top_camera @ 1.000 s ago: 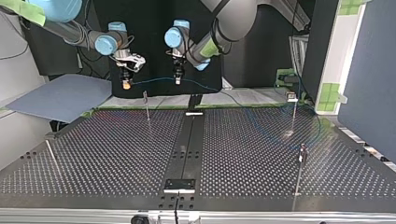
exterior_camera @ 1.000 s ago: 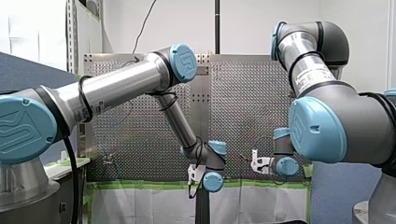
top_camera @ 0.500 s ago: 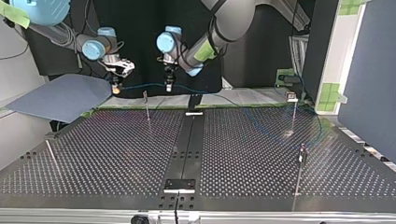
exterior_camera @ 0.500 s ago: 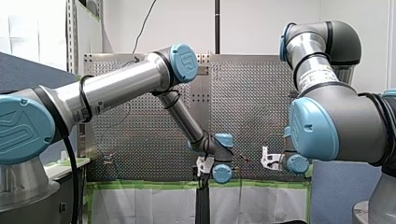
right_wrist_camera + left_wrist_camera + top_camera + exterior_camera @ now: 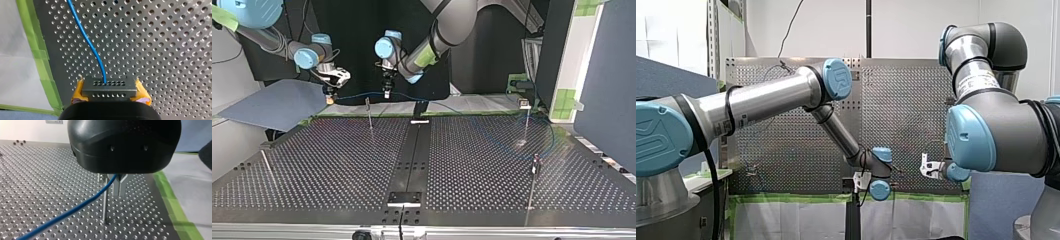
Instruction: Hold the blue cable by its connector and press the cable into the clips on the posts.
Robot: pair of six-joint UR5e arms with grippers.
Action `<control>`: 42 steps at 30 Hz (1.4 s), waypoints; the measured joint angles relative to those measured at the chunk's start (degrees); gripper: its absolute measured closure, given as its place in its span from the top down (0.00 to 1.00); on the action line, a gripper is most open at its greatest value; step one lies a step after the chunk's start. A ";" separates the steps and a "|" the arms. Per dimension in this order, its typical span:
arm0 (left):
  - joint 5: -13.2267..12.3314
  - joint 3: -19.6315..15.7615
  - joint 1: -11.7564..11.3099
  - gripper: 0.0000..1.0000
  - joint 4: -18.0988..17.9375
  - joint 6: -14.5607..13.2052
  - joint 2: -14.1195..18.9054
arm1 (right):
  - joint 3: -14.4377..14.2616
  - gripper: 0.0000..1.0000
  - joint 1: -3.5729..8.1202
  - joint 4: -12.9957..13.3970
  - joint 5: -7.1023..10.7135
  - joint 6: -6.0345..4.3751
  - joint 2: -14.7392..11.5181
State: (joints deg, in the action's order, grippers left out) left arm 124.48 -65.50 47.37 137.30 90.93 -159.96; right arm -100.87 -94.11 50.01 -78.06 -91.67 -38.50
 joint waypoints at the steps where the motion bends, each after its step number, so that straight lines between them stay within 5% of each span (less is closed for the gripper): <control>1: -0.13 0.43 -0.01 0.00 0.15 0.03 -0.24 | 0.13 0.00 0.11 0.00 0.01 -0.10 0.01; 13: -0.76 5.12 -0.13 0.00 0.77 1.37 -1.85 | 1.78 0.00 1.37 -0.39 0.44 -1.10 0.63; 42: -3.87 5.04 -2.31 0.00 -0.81 1.51 -2.16 | 6.36 0.00 1.54 -3.84 1.91 -1.10 2.93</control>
State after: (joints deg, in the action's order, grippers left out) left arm 120.61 -60.46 45.05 136.49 92.44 -162.13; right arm -94.51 -92.57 46.17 -76.15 -92.77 -35.57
